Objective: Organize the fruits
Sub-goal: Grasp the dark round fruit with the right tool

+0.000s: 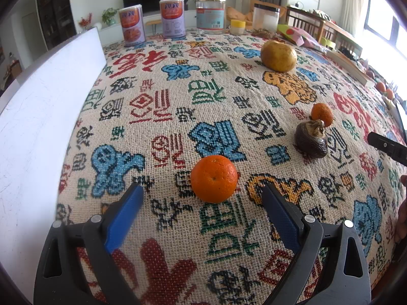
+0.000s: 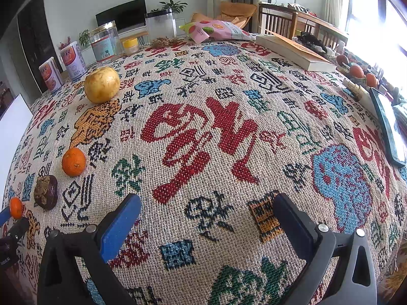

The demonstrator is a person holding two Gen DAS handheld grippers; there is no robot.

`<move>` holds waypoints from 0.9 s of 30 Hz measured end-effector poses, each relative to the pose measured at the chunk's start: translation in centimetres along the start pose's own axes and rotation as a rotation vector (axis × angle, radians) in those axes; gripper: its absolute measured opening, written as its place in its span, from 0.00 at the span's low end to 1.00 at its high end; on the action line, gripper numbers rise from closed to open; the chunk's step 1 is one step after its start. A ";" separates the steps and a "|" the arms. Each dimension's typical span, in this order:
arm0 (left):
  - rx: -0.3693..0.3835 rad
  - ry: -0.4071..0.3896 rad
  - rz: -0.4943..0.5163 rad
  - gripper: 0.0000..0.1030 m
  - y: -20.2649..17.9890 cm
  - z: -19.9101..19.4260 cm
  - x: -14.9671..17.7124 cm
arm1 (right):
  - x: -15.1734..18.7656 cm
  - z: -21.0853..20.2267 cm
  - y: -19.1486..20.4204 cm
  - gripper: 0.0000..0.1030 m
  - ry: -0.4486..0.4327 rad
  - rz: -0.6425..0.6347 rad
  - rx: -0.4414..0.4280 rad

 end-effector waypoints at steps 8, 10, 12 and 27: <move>0.000 0.000 0.000 0.93 0.0 0.0 0.0 | 1.3 -3.0 9.3 0.66 0.037 -0.063 -0.586; 0.000 0.000 0.000 0.93 0.0 0.0 0.0 | 1.4 -2.4 10.9 0.64 0.060 -0.064 -0.579; 0.000 0.000 0.000 0.93 0.0 0.0 0.0 | 1.1 -1.6 12.5 0.64 0.070 -0.087 -0.572; 0.000 0.000 0.001 0.93 0.0 0.1 0.0 | 2.6 -4.2 10.1 0.41 0.063 -0.208 -0.356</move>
Point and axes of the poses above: each gripper's, at about its wrist camera, not at the fingertips, and z roughly the way its jaws point, y to its left, x to its underside, the point moved 3 cm from there along z, roughly the way its jaws point, and after that the axes turned 14 degrees about -y, right-handed, at the moved point
